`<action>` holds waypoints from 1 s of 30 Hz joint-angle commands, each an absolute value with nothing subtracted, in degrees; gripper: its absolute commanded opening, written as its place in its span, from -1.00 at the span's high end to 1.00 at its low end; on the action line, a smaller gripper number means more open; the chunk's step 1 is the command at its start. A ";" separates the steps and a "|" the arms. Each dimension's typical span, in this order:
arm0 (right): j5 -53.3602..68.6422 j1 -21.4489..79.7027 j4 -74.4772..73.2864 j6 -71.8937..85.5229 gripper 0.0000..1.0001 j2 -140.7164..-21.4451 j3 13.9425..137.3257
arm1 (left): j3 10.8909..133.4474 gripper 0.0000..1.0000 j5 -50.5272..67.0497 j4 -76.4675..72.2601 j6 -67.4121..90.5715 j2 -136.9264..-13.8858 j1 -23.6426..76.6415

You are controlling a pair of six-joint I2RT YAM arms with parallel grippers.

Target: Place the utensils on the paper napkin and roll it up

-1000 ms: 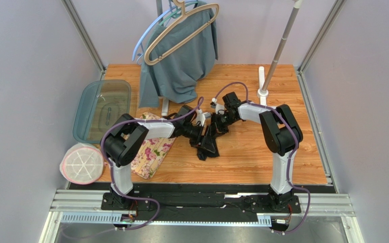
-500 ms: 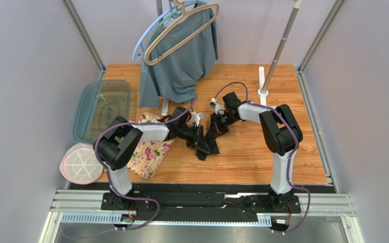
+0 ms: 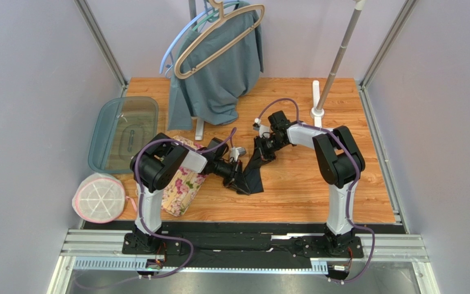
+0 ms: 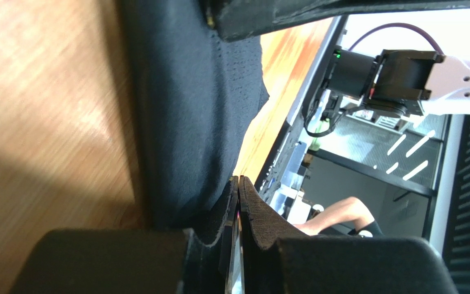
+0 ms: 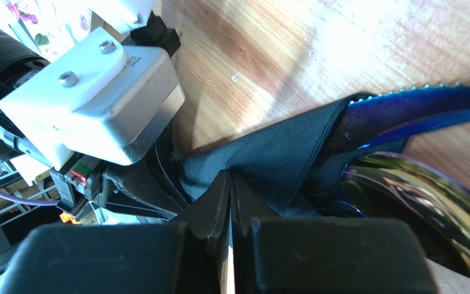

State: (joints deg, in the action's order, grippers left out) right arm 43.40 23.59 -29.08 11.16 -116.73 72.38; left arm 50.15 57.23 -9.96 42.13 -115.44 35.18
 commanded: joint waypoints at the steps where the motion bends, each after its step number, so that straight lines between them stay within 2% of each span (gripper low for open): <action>1: 32.87 24.08 -28.83 7.21 0.93 -120.06 72.77 | 47.55 0.77 49.66 -15.55 41.40 -118.65 35.07; 5: 32.34 24.08 -28.92 6.24 0.93 -119.27 72.34 | 47.46 0.76 50.45 -16.26 40.70 -113.83 35.07; 7: 32.34 24.08 -28.83 4.84 0.93 -118.92 71.90 | 47.99 0.73 50.19 -15.21 38.86 -107.42 35.07; 12: 31.90 24.35 -29.44 1.76 0.94 -118.04 72.16 | 50.36 0.70 50.19 -7.65 34.46 -98.98 34.89; 19: 31.64 24.52 -30.23 0.26 0.93 -118.30 73.74 | 52.56 0.71 49.13 -8.61 35.50 -107.30 34.63; 26: 31.38 24.52 -30.67 -1.06 0.93 -118.66 75.23 | 49.83 0.79 45.37 -13.54 39.38 -115.03 34.63; 30: 34.18 24.17 -31.46 3.76 0.83 -114.62 75.93 | 49.04 0.86 43.77 -14.33 40.87 -117.42 34.28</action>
State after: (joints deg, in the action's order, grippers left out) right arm 40.53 24.64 -32.42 2.81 -116.57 74.78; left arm 50.83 49.84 -13.56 40.91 -113.51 34.50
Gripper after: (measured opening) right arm 0.055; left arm 0.081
